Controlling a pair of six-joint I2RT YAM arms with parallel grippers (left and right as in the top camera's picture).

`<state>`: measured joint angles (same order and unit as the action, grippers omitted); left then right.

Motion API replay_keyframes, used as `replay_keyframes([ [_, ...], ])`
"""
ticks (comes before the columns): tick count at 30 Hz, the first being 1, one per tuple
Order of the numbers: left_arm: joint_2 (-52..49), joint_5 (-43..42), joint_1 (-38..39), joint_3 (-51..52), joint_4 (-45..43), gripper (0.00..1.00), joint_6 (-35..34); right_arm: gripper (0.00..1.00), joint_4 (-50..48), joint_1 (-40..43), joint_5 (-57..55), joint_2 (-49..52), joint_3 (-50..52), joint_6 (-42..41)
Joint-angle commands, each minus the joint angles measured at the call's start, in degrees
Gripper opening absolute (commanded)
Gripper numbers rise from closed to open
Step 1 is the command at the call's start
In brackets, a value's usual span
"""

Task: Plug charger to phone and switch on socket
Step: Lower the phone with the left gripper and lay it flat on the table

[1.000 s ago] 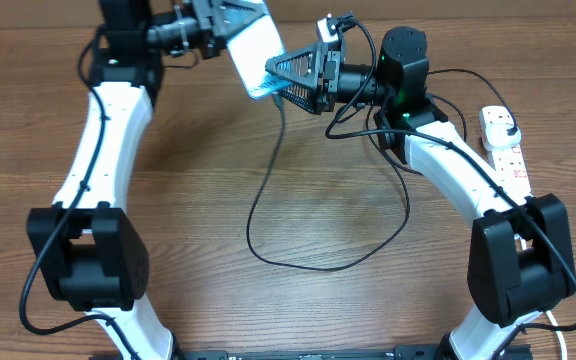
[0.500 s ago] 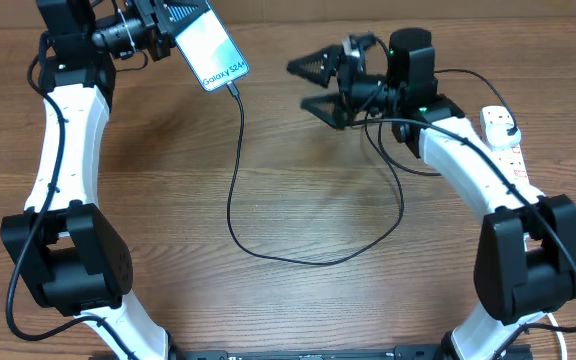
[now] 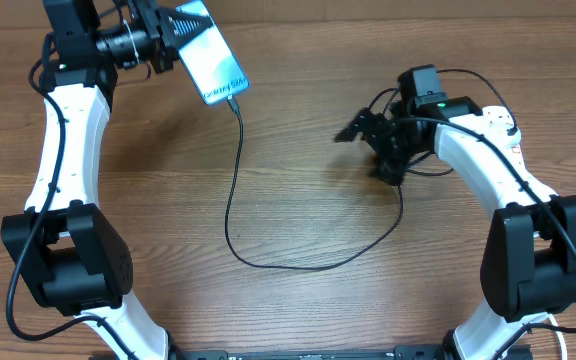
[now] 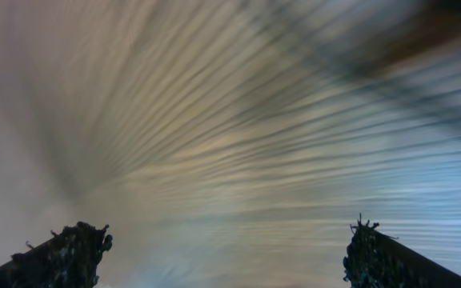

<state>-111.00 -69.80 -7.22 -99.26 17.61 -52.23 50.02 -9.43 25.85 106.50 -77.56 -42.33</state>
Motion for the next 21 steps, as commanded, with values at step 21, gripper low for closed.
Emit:
replay_keyframes([
  [21, -9.7, 29.4, 23.0, -0.2, 26.3, 0.04, 21.7, 0.99, 3.7, 3.7, -6.0, -1.1, -1.1, 8.3],
])
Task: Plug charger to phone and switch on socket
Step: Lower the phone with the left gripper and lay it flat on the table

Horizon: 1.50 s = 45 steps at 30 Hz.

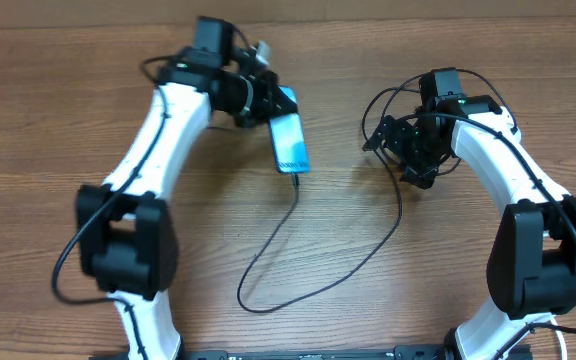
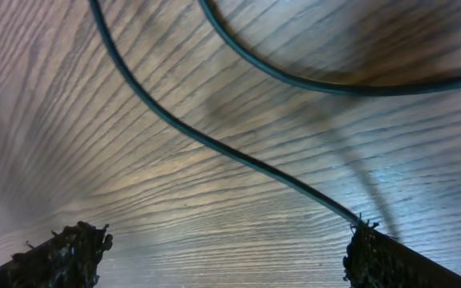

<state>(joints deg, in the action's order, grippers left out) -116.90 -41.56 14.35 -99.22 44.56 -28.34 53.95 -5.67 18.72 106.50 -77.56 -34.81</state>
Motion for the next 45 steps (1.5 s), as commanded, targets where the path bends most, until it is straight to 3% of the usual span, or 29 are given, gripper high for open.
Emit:
replay_keyframes([
  [1, -4.7, 1.1, 1.8, -0.2, -0.9, 0.04, -3.0, 0.99, -0.3, 0.0, 1.1, -1.1, -1.1, 0.8],
  [6, -8.3, 2.2, 2.6, -0.2, -1.8, 0.04, -3.8, 0.99, -0.3, 0.0, 1.1, -1.1, -1.1, 0.8],
  [16, -8.4, 15.7, 3.0, -0.1, 1.6, 0.04, -3.3, 0.99, -1.6, 0.0, 4.3, -1.1, -1.0, 0.8],
  [45, -8.5, 18.2, 5.6, 4.3, 1.8, 0.04, -3.3, 0.99, -2.8, -0.1, 4.5, -1.1, -1.0, 0.8],
])
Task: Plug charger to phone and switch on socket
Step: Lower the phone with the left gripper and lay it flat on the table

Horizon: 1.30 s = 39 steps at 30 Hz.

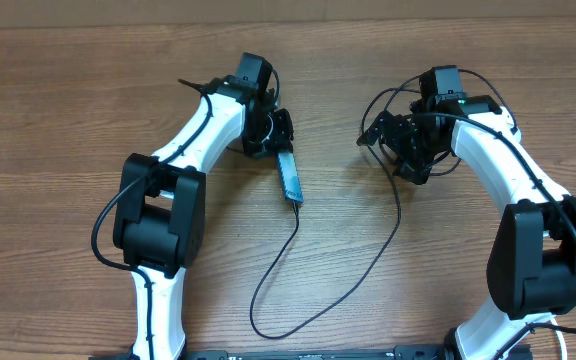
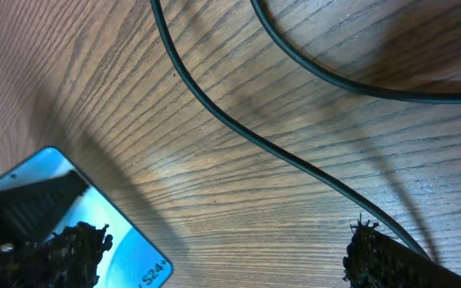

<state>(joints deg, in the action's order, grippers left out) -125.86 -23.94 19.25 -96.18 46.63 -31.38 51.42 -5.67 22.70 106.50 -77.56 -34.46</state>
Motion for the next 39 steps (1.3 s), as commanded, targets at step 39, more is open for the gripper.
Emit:
replay_keyframes([
  [39, 0.5, 0.4, 0.8, 5.1, -0.5, 0.27, -0.3, 0.99, -0.3, -0.1, 0.3, -1.1, -1.0, 0.5],
])
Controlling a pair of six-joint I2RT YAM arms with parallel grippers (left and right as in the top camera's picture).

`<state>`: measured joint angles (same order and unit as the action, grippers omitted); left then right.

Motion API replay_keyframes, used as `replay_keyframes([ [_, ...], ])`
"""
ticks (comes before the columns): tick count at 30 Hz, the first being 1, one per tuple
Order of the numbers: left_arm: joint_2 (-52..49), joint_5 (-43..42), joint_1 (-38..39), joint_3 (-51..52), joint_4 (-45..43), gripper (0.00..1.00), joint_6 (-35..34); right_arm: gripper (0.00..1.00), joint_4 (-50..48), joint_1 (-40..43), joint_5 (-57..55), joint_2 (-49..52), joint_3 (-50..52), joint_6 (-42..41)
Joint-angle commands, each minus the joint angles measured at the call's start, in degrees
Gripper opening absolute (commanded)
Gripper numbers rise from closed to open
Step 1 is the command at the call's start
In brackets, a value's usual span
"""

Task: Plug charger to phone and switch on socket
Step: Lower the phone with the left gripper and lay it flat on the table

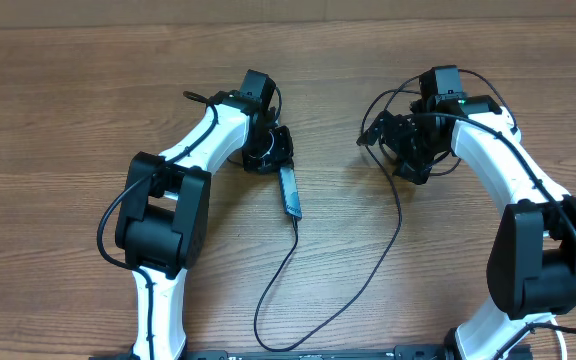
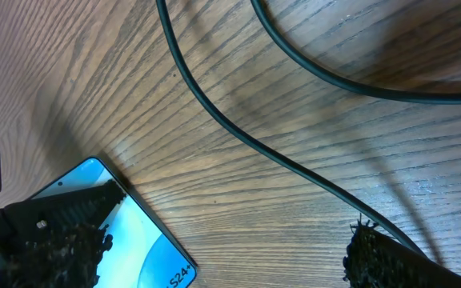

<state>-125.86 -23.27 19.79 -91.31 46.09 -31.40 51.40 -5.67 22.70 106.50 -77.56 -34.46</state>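
Note:
The phone (image 1: pixel 289 191) is seen edge-on in the overhead view, its upper end held in my shut left gripper (image 1: pixel 271 152). In the right wrist view its lit blue screen (image 2: pixel 130 240) shows at lower left, with a dark left finger (image 2: pixel 62 210) lying across it. The black charger cable (image 1: pixel 284 262) is plugged into the phone's lower end. It loops toward the front edge and back up to my right arm. My right gripper (image 1: pixel 386 148) (image 2: pixel 222 268) is open, with bare wood between its fingers. No socket or switch can be made out.
Two strands of the cable (image 2: pixel 238 136) cross the wooden table (image 1: pixel 58 120) just ahead of the right fingers. More cable coils around the right wrist (image 1: pixel 408 100). A dark lump (image 1: pixel 415 170) under that wrist is too unclear to name.
The left gripper has shifted the phone slightly toward the right arm. More of its screen now shows in the right wrist view. The right arm has not moved.
The left gripper first held the plugged-in phone high at the far left, while the right wrist view was blurred. Then the phone was near the far middle, then edge-on at the table's centre. Now it is a little nearer the open right gripper.

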Motion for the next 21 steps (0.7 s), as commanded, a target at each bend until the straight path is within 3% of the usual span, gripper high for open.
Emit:
replay_keyframes([
  [1, 0.5, -0.3, 0.2, 0.2, 0.0, 0.27, -0.3, 0.99, -0.3, -0.1, 0.3, -1.1, -1.0, 0.5],
  [21, 0.5, -0.3, 0.2, 0.2, 0.0, 0.30, -0.3, 0.99, -0.3, -0.1, 0.3, -1.1, -1.0, 0.5],
])
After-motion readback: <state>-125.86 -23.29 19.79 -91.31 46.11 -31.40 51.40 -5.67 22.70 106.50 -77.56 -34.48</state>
